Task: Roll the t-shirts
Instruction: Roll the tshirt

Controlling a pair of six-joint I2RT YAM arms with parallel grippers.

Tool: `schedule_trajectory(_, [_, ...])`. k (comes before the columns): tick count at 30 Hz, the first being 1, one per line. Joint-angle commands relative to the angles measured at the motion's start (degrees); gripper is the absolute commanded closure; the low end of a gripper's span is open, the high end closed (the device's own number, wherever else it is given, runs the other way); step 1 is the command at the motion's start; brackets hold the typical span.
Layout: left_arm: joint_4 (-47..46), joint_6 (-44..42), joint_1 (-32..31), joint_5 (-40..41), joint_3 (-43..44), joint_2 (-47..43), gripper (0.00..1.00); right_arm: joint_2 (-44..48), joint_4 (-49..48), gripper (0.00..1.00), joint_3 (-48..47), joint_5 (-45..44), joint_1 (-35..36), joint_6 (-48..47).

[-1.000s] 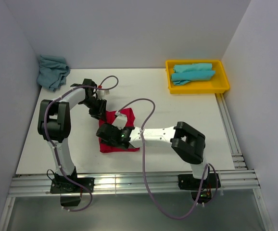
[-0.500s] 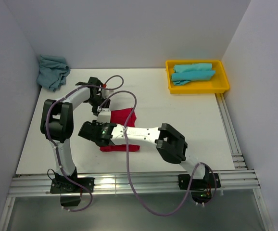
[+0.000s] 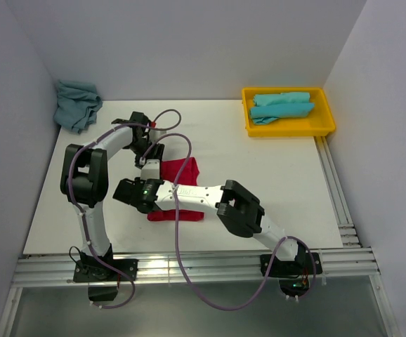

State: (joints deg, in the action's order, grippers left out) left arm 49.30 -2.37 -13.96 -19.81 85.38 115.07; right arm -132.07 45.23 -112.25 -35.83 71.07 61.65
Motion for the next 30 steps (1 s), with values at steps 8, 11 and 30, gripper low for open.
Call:
schedule_trajectory(8, [2.0, -0.5, 0.9, -6.1, 10.6, 0.9, 0.28, -2.6, 4.9, 0.45, 3.2, 1.6, -0.8, 2.3])
schedule_trajectory(11, [3.5, -0.5, 2.2, -7.8, 13.6, 1.9, 0.27, -2.9, 6.0, 0.45, 3.8, 2.2, -1.0, 3.3])
schedule_trajectory(30, [1.8, -7.2, 7.6, -17.1, 3.0, -3.7, 0.25, 23.6, -59.4, 0.81, 52.5, 32.7, -10.4, 4.2])
